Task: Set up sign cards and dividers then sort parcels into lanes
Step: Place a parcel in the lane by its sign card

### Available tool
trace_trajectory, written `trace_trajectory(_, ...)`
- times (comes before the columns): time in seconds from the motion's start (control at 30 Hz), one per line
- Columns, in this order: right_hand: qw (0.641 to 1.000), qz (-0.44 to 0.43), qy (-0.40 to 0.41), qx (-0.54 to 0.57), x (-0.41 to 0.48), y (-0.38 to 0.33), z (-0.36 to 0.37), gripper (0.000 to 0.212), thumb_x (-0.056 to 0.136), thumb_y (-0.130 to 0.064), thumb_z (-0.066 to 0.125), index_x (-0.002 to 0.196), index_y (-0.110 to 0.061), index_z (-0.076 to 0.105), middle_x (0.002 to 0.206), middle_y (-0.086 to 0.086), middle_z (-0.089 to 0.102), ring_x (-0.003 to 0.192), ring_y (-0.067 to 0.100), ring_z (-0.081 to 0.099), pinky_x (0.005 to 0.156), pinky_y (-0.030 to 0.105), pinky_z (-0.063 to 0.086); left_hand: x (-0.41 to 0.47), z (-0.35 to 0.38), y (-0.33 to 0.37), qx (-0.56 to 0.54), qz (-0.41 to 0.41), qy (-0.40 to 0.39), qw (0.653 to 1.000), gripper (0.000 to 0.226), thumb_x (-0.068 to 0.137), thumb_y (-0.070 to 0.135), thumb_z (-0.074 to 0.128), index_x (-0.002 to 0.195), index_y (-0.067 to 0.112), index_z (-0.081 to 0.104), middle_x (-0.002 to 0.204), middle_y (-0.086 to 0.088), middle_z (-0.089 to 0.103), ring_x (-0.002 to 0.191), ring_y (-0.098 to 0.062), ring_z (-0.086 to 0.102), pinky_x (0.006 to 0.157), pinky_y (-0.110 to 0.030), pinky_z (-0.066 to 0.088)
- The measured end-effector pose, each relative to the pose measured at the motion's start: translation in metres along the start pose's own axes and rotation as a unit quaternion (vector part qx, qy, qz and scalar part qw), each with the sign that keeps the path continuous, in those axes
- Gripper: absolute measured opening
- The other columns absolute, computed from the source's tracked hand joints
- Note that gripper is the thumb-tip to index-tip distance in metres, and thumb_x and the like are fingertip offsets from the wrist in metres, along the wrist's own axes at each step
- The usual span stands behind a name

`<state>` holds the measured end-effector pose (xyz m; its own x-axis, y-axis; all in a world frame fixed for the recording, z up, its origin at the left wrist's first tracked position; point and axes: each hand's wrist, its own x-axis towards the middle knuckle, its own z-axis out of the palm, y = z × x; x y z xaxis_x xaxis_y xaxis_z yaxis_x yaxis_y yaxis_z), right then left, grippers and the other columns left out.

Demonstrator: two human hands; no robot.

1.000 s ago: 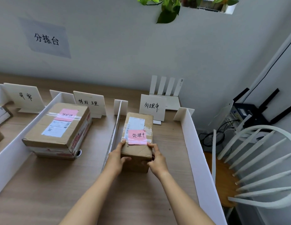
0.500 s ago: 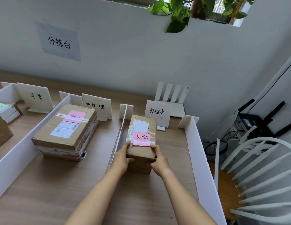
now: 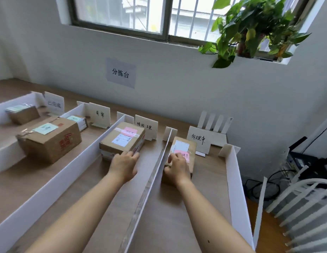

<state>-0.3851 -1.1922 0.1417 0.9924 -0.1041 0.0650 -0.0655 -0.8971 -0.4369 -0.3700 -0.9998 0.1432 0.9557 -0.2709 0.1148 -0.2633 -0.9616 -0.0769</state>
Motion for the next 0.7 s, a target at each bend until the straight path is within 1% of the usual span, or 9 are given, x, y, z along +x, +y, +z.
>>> trace_trajectory(0.1, 0.997, -0.068, 0.009, 0.022, -0.026, -0.044, -0.008, 0.023, 0.082, -0.014, 0.060, 0.104, -0.011, 0.055, 0.116, 0.009, 0.052, 0.102, 0.025, 0.050, 0.086, 0.032, 0.044, -0.053, -0.029, -0.048, 0.036, -0.067, -0.009, 0.997, 0.053, 0.085, 0.038, 0.054, 0.133, 0.021, 0.040, 0.126, -0.002, 0.051, 0.117, -0.022, 0.049, 0.087, -0.033, 0.042)
trace_trajectory(0.17, 0.993, -0.113, 0.015, 0.039, -0.046, -0.076, -0.011, 0.028, 0.083, -0.020, 0.064, 0.109, -0.012, 0.055, 0.119, 0.007, 0.052, 0.103, 0.023, 0.050, 0.087, 0.032, 0.045, -0.094, -0.045, -0.075, 0.056, -0.118, -0.014, 0.991, 0.057, 0.084, 0.043, 0.055, 0.134, 0.023, 0.038, 0.130, -0.002, 0.048, 0.120, -0.022, 0.046, 0.090, -0.035, 0.041)
trace_trajectory(0.23, 0.986, -0.156, 0.010, 0.052, -0.066, -0.110, -0.012, 0.035, 0.084, -0.025, 0.065, 0.114, -0.011, 0.055, 0.121, 0.008, 0.053, 0.107, 0.026, 0.052, 0.090, 0.038, 0.048, -0.138, -0.060, -0.100, 0.071, -0.166, -0.019, 0.983, 0.064, 0.082, 0.047, 0.058, 0.138, 0.025, 0.034, 0.133, -0.002, 0.044, 0.122, -0.021, 0.043, 0.093, -0.036, 0.038)
trace_trajectory(0.3, 0.982, -0.176, -0.001, 0.066, -0.085, -0.145, -0.011, 0.034, 0.083, -0.027, 0.066, 0.110, -0.009, 0.056, 0.120, 0.011, 0.054, 0.109, 0.031, 0.053, 0.090, 0.044, 0.047, -0.178, -0.073, -0.122, 0.074, -0.200, -0.019, 0.977, 0.070, 0.080, 0.049, 0.058, 0.140, 0.026, 0.031, 0.135, -0.002, 0.041, 0.124, -0.021, 0.040, 0.096, -0.036, 0.036)
trace_trajectory(0.43, 0.964, -0.247, -0.050, 0.079, -0.128, -0.215, -0.002, 0.028, 0.080, -0.018, 0.065, 0.105, -0.012, 0.052, 0.115, 0.006, 0.055, 0.105, 0.029, 0.055, 0.081, 0.034, 0.044, -0.271, -0.094, -0.165, 0.086, -0.271, -0.021, 0.958, 0.072, 0.080, 0.050, 0.059, 0.142, 0.028, 0.029, 0.137, -0.002, 0.042, 0.126, -0.022, 0.041, 0.097, -0.038, 0.037)
trace_trajectory(0.5, 0.954, -0.283, -0.062, 0.081, -0.149, -0.248, 0.005, 0.039, 0.080, -0.017, 0.067, 0.116, -0.013, 0.052, 0.120, 0.006, 0.055, 0.107, 0.028, 0.055, 0.084, 0.035, 0.047, -0.314, -0.102, -0.185, 0.091, -0.304, -0.026, 0.948, 0.073, 0.079, 0.050, 0.060, 0.141, 0.027, 0.030, 0.138, -0.002, 0.043, 0.126, -0.022, 0.042, 0.098, -0.038, 0.036)
trace_trajectory(0.57, 0.943, -0.316, -0.071, 0.072, -0.170, -0.280, 0.014, 0.049, 0.078, -0.019, 0.066, 0.124, -0.013, 0.050, 0.124, 0.008, 0.055, 0.111, 0.030, 0.054, 0.091, 0.041, 0.048, -0.352, -0.110, -0.205, 0.091, -0.345, -0.033, 0.934, 0.076, 0.078, 0.050, 0.060, 0.143, 0.027, 0.027, 0.141, -0.001, 0.040, 0.127, -0.023, 0.040, 0.100, -0.040, 0.035)
trace_trajectory(0.63, 0.932, -0.348, -0.080, 0.057, -0.192, -0.310, 0.023, 0.051, 0.079, -0.021, 0.064, 0.127, -0.014, 0.048, 0.127, 0.010, 0.053, 0.114, 0.032, 0.051, 0.094, 0.045, 0.046, -0.384, -0.120, -0.224, 0.089, -0.385, -0.037, 0.918, 0.080, 0.078, 0.052, 0.060, 0.146, 0.028, 0.023, 0.143, 0.000, 0.038, 0.129, -0.022, 0.038, 0.102, -0.040, 0.033)
trace_trajectory(0.7, 0.915, -0.391, -0.093, 0.041, -0.214, -0.339, 0.033, 0.048, 0.081, -0.021, 0.063, 0.126, -0.016, 0.048, 0.130, 0.009, 0.051, 0.115, 0.032, 0.049, 0.094, 0.045, 0.044, -0.417, -0.127, -0.242, 0.097, -0.424, -0.037, 0.899, 0.082, 0.077, 0.054, 0.060, 0.145, 0.026, 0.024, 0.142, 0.000, 0.037, 0.129, -0.022, 0.036, 0.101, -0.040, 0.032)
